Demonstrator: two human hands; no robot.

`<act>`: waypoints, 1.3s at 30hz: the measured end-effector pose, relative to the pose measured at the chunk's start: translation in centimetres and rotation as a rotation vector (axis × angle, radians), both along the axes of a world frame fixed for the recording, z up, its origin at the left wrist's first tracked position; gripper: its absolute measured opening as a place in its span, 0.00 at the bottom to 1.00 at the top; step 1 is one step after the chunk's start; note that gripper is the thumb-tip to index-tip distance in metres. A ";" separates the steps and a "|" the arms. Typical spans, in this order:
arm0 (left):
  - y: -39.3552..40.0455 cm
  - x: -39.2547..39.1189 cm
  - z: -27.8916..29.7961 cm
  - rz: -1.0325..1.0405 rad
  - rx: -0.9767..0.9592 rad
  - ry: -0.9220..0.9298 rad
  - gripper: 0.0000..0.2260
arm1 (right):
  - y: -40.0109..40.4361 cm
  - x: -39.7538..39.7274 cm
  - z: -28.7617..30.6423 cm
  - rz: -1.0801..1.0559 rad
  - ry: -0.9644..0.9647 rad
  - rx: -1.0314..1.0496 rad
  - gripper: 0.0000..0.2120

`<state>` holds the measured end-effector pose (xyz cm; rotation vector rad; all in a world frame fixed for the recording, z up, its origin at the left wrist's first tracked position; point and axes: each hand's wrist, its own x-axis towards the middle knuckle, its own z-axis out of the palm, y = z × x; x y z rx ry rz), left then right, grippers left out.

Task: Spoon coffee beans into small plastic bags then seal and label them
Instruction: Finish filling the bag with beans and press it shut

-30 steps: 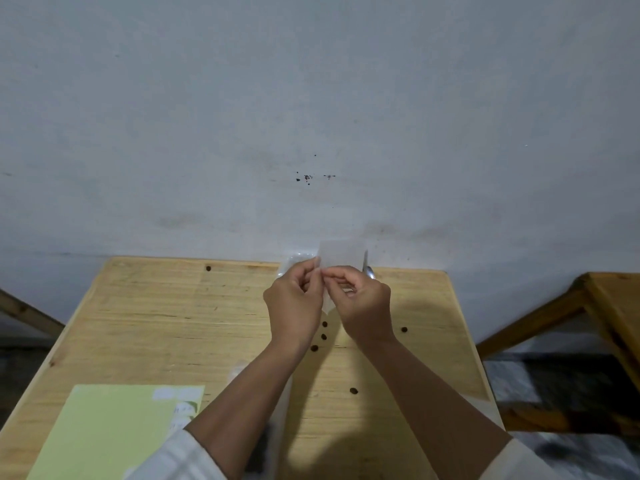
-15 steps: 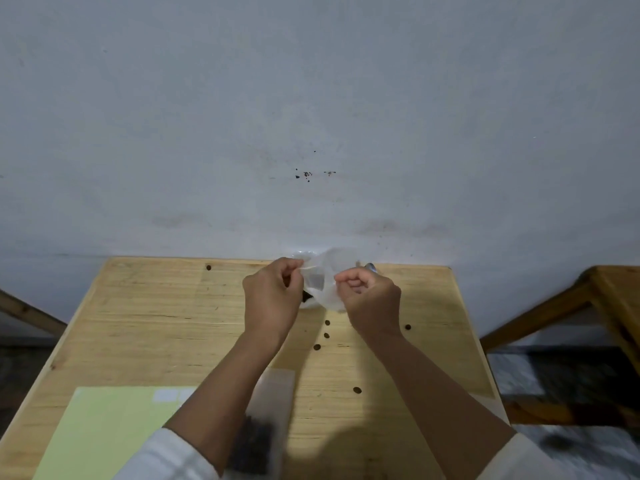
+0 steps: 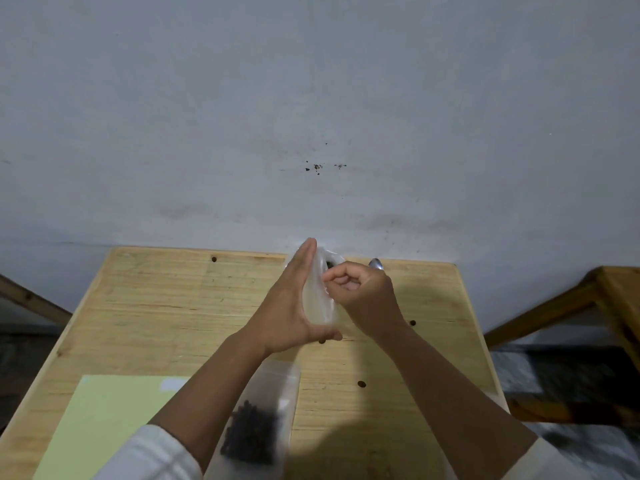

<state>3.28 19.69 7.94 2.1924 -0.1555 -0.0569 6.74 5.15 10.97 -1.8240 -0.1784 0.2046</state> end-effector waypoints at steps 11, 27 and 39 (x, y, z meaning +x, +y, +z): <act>1.0 -0.3 -1.9 0.104 0.016 -0.148 0.46 | 0.1 0.2 -1.8 -0.040 0.055 -0.042 0.08; 2.2 -0.7 -5.2 0.461 -0.031 -0.104 0.50 | -5.2 1.8 -14.6 -0.366 0.063 -0.609 0.08; 2.7 -0.9 -7.3 0.474 0.040 -0.041 0.50 | -5.2 2.7 -13.1 -0.525 0.221 -0.429 0.06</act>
